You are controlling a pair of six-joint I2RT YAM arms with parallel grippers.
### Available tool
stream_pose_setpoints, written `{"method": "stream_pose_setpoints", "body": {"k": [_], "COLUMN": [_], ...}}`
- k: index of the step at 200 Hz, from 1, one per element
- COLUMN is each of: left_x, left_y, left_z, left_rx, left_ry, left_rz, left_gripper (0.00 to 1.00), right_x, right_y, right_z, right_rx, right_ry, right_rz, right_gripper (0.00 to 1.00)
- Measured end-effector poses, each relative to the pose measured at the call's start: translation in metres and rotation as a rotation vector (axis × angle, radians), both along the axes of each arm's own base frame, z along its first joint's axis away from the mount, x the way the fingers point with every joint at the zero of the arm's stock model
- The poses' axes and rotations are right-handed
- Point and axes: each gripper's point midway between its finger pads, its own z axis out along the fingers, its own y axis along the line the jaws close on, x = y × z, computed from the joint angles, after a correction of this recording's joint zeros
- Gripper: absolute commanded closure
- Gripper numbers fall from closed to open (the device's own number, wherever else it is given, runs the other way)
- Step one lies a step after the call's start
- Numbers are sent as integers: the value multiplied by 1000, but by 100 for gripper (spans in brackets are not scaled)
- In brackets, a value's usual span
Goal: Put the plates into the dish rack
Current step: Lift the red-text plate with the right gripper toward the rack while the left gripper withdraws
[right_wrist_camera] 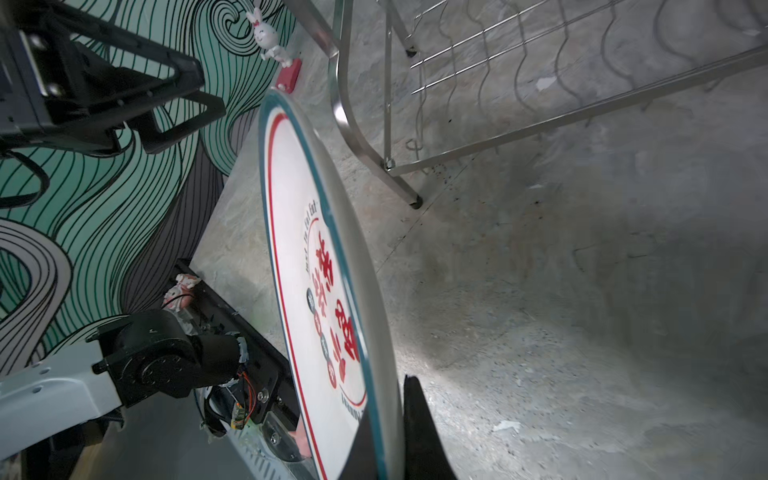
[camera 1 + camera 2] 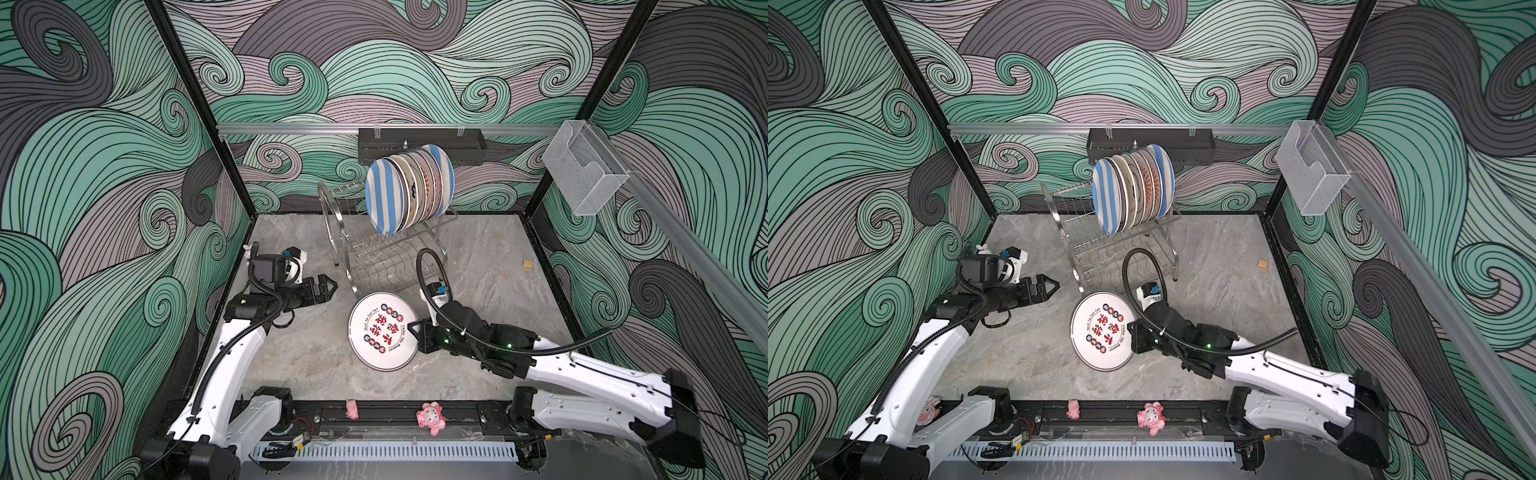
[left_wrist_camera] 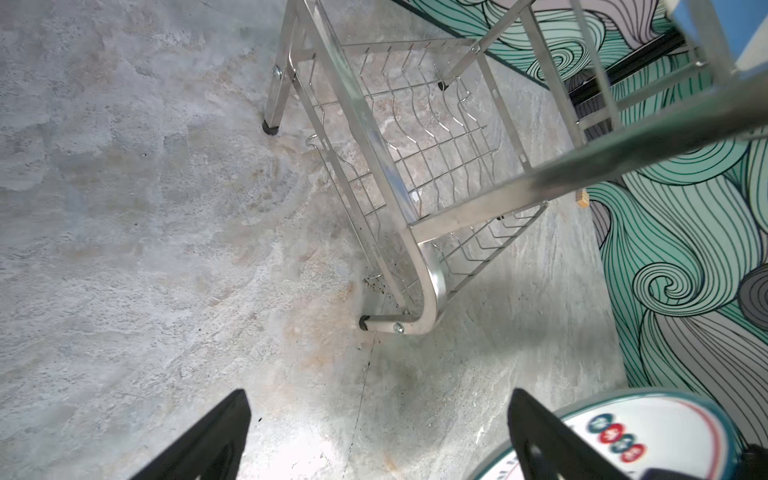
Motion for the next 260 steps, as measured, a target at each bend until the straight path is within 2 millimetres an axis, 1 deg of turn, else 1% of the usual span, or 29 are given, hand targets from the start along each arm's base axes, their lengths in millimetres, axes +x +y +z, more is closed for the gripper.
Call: {"method": "stream_pose_setpoints", "body": {"k": [28, 72, 86, 100, 119, 134, 159, 190, 201, 215, 239, 260], "left_x": [-2, -2, -3, -3, -4, -3, -1, -2, -4, -6, -7, -6], "left_y": [0, 0, 0, 0, 1, 2, 3, 4, 5, 5, 5, 5], "left_z": [-5, -5, -6, -8, -9, -9, -8, -7, -8, -8, -1, 2], "left_rx": [9, 13, 11, 11, 13, 13, 11, 6, 6, 5, 2, 2], "left_ry": [14, 12, 13, 19, 21, 20, 10, -25, -34, -47, -80, -95], "left_rz": [-8, -13, -16, -16, -14, -11, -5, 2, 3, 4, 6, 7], "left_gripper": [1, 2, 1, 1, 1, 1, 2, 1, 2, 1, 1, 1], "right_x": [7, 15, 20, 28, 39, 50, 80, 119, 129, 141, 158, 172], "right_y": [-21, -50, -53, -51, -47, -44, -35, -17, -10, -2, 17, 32], "right_z": [55, 123, 148, 174, 198, 213, 234, 261, 270, 276, 284, 285], "right_rx": [-29, -88, -103, -105, -113, -133, -169, -196, -203, -219, -249, -313], "right_ry": [-87, -201, -239, -282, -323, -350, -391, -459, -490, -525, -587, -649], "right_rz": [-35, -78, -89, -102, -114, -122, -155, -193, -206, -217, -228, -260], "right_gripper": [100, 100, 100, 100, 100, 100, 100, 100, 100, 100, 100, 100]}}
